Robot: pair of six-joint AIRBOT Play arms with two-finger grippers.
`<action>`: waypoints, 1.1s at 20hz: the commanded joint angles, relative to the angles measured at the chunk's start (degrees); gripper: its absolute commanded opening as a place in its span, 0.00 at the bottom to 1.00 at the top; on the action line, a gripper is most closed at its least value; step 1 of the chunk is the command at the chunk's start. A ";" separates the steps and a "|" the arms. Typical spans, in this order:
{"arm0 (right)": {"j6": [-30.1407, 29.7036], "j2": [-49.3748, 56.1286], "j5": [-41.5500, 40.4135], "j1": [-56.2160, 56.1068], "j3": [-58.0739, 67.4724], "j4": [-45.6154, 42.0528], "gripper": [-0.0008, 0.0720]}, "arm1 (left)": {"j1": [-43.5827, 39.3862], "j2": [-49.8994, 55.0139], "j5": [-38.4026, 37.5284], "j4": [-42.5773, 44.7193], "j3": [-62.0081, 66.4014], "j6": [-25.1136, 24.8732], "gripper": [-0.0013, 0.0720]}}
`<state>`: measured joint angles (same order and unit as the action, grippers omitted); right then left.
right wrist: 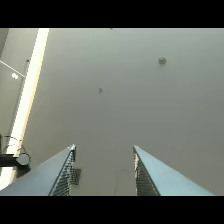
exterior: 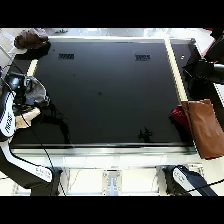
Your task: Fold the shirts.
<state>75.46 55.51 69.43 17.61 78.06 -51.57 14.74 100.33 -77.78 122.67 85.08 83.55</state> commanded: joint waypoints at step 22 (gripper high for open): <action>0.42 -0.02 -0.02 -0.02 -0.02 -4.00 0.57 | -47.17 -26.71 27.80 -59.98 0.24 -7.96 0.87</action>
<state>75.92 55.51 69.38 17.61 78.06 -53.25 -25.74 73.71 -57.49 64.23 85.30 77.97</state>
